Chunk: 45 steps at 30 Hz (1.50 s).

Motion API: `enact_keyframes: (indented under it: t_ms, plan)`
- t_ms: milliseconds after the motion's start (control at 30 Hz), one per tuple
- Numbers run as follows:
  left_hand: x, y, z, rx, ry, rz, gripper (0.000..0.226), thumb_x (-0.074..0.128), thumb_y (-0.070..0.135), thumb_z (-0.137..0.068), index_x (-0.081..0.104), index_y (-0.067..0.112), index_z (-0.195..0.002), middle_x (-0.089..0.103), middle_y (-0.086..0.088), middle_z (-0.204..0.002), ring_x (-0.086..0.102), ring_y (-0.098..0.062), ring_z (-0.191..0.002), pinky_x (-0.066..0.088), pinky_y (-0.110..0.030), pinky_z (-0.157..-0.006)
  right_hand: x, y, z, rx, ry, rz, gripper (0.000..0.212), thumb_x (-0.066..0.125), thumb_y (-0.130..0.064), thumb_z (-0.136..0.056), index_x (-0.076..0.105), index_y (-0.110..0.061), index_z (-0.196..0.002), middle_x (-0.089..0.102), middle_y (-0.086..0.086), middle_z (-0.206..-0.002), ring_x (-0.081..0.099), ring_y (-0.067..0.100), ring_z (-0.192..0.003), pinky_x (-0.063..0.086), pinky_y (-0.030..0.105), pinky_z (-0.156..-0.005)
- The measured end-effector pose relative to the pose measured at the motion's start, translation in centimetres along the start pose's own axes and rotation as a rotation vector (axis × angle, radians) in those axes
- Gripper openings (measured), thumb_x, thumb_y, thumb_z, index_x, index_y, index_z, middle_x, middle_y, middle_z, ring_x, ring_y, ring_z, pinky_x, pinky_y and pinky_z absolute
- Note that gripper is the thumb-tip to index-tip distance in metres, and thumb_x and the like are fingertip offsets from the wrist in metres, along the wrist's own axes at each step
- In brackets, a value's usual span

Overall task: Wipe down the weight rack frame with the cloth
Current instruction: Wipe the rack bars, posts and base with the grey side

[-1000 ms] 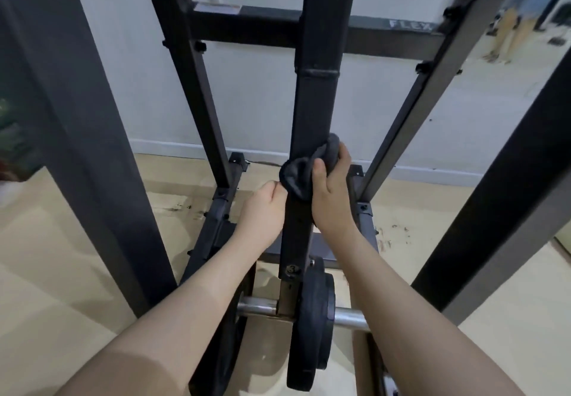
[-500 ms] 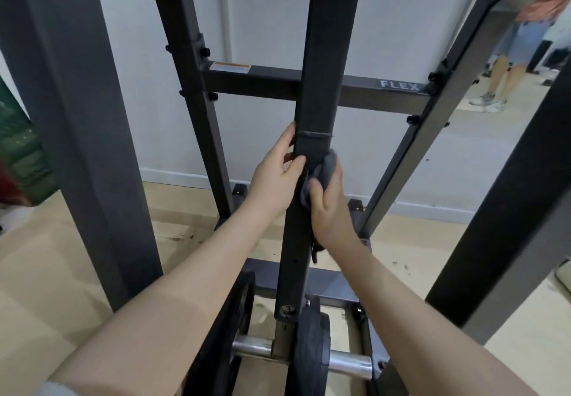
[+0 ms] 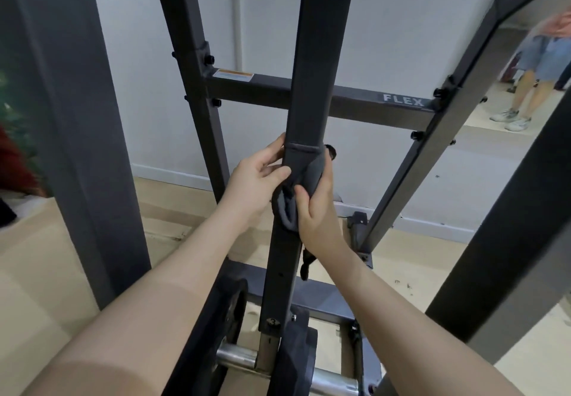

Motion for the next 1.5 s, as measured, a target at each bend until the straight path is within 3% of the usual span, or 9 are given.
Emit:
enact_keyframes:
  t_ms: [133, 400, 567, 800, 933, 1133, 1233, 1400, 1500]
  plan:
    - [0.0, -0.2, 0.0, -0.036, 0.006, 0.025, 0.053, 0.052, 0.005, -0.094, 0.043, 0.034, -0.138, 0.053, 0.01, -0.135, 0.052, -0.012, -0.122, 0.046, -0.038, -0.101, -1.7, -2.8, -4.3, 0.06, 0.052, 0.003, 0.054, 0.035, -0.009, -0.101, 0.012, -0.013, -0.149, 0.031, 0.005, -0.15, 0.031, 0.013, -0.137, 0.025, 0.024, -0.114]
    - [-0.3, -0.4, -0.5, -0.009, 0.008, -0.069, 0.057, 0.045, -0.001, -0.095, 0.042, 0.037, -0.138, 0.052, 0.016, -0.127, 0.048, -0.01, -0.122, 0.047, -0.025, -0.095, -0.8, -2.2, -3.6, 0.048, 0.105, 0.046, 0.065, 0.042, -0.009, -0.098, 0.004, -0.019, -0.15, 0.021, 0.003, -0.155, 0.024, 0.016, -0.142, 0.022, 0.037, -0.117]
    - [-0.4, 0.0, -0.1, -0.023, 0.0, -0.012, 0.052, 0.053, 0.007, -0.093, 0.045, 0.034, -0.137, 0.054, 0.009, -0.135, 0.05, -0.015, -0.125, 0.044, -0.035, -0.103, -0.5, -2.0, -1.4, 0.125, 0.033, -0.01, 0.061, 0.038, 0.003, -0.097, 0.011, -0.02, -0.147, 0.028, -0.006, -0.146, 0.035, -0.012, -0.124, 0.027, 0.006, -0.105]
    - [-1.1, -0.4, -0.7, -0.052, -0.121, -0.055, 0.049, 0.041, -0.004, -0.096, 0.054, 0.029, -0.131, 0.06, 0.008, -0.124, 0.054, -0.008, -0.111, 0.046, -0.028, -0.097, -2.5, -6.2, -6.5, -0.028, 0.184, 0.073, 0.061, 0.039, -0.003, -0.098, 0.008, -0.011, -0.151, 0.021, 0.003, -0.155, 0.021, 0.012, -0.142, 0.02, 0.021, -0.114]
    - [-2.8, 3.2, -3.4, -0.123, -0.238, -0.257, 0.045, 0.039, -0.002, -0.095, 0.062, 0.028, -0.12, 0.054, 0.012, -0.131, 0.046, -0.01, -0.123, 0.034, -0.031, -0.109, -2.2, -5.4, -4.2, 0.149, 0.092, 0.158, 0.065, 0.041, -0.006, -0.098, 0.008, -0.021, -0.151, 0.026, -0.005, -0.154, 0.03, -0.002, -0.135, 0.03, 0.019, -0.11]
    - [-2.6, 14.8, -8.2, 0.041, -0.218, 0.023, 0.03, 0.039, 0.027, -0.101, 0.049, 0.032, -0.129, 0.056, 0.015, -0.125, 0.052, -0.001, -0.115, 0.04, -0.016, -0.097, -4.7, -12.9, -10.9, 0.206, 0.284, 0.117, 0.058, 0.043, -0.006, -0.098, 0.018, -0.026, -0.146, 0.037, -0.013, -0.138, 0.038, -0.011, -0.119, 0.029, 0.0, -0.093]
    - [-2.1, 16.4, -7.8, 0.047, -0.192, 0.035, 0.03, 0.047, 0.024, -0.097, 0.046, 0.036, -0.125, 0.056, 0.019, -0.113, 0.051, 0.012, -0.1, 0.039, 0.001, -0.078, -5.4, -15.3, -13.1, 0.172, 0.303, 0.072, 0.046, 0.045, -0.008, -0.096, 0.03, -0.029, -0.133, 0.05, -0.014, -0.124, 0.049, -0.005, -0.111, 0.038, 0.014, -0.096]
    - [-2.0, 16.6, -7.7, -0.05, -0.1, -0.051, 0.023, 0.058, 0.019, -0.092, 0.047, 0.034, -0.106, 0.056, 0.015, -0.108, 0.055, -0.006, -0.105, 0.045, -0.019, -0.087, -4.3, -12.9, -8.9, 0.492, 0.136, 0.212, 0.059, 0.047, -0.005, -0.095, 0.024, -0.025, -0.146, 0.049, -0.005, -0.135, 0.046, 0.009, -0.124, 0.039, 0.027, -0.104]
    - [-2.2, 16.9, -7.8, -0.116, -0.075, -0.059, 0.023, 0.059, 0.014, -0.091, 0.048, 0.03, -0.101, 0.057, 0.013, -0.104, 0.056, -0.007, -0.104, 0.042, -0.018, -0.083, -5.6, -14.7, -11.1, 0.534, 0.166, 0.209, 0.035, 0.047, -0.006, -0.096, 0.045, -0.017, -0.129, 0.057, -0.009, -0.111, 0.052, 0.004, -0.102, 0.041, 0.011, -0.087]
Point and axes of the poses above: each hand's wrist, its own z-axis away from the middle knuckle, its own x-axis out of the palm, y = z × x, the point moved 8 cm from there along -z, towards the middle knuckle
